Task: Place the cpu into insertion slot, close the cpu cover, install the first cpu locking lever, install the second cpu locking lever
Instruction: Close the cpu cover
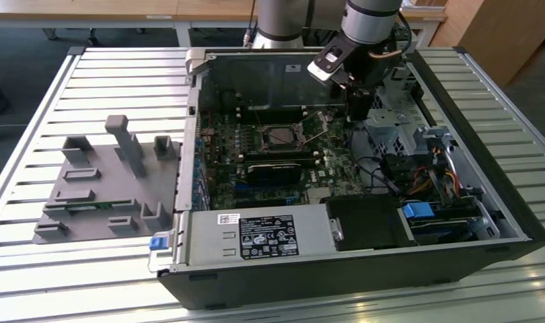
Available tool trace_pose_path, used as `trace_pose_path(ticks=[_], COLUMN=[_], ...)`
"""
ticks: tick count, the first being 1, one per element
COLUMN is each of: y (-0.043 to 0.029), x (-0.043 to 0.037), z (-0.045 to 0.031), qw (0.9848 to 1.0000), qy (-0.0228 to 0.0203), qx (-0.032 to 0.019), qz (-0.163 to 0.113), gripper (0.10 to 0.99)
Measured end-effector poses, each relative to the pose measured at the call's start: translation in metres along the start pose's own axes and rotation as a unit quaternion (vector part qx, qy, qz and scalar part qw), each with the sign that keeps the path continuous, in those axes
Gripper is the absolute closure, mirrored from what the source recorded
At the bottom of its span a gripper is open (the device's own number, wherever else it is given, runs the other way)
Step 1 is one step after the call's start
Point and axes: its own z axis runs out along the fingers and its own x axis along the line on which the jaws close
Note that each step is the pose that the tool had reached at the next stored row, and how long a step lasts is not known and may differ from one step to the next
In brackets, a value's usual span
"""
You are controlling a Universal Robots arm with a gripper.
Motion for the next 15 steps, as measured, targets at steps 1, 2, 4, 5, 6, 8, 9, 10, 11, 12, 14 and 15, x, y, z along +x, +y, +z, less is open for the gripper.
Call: trace_pose_path(ticks=[1, 2, 4, 5, 6, 8, 9, 10, 11, 12, 14, 15], y=[0.0, 0.0, 0.0, 0.0, 0.0, 0.0, 0.0, 0.0, 0.0, 0.0, 0.0, 0.0], x=[0.0, 0.0, 0.0, 0.0, 0.0, 0.0, 0.0, 0.0, 0.0, 0.0, 0.0, 0.0], z=[0.0, 0.0, 0.0, 0.0, 0.0, -0.0001, -0.0001, -0.0001, -0.0001, -0.0001, -0.0001, -0.0001], qw=[1.0, 1.0, 1.0, 1.0, 1.0, 1.0, 1.0, 1.0, 1.0, 1.0, 1.0, 1.0], qy=[0.0, 0.0, 0.0, 0.0, 0.0, 0.0, 0.0, 0.0, 0.0, 0.0, 0.0, 0.0], qx=[0.0, 0.0, 0.0, 0.0, 0.0, 0.0, 0.0, 0.0, 0.0, 0.0, 0.0, 0.0], qz=[0.0, 0.0, 0.0, 0.0, 0.0, 0.0, 0.0, 0.0, 0.0, 0.0, 0.0, 0.0], gripper=[0.114, 0.18, 0.18, 0.18, 0.18, 0.18, 0.196, 0.259, 0.259, 0.322, 0.376, 0.435])
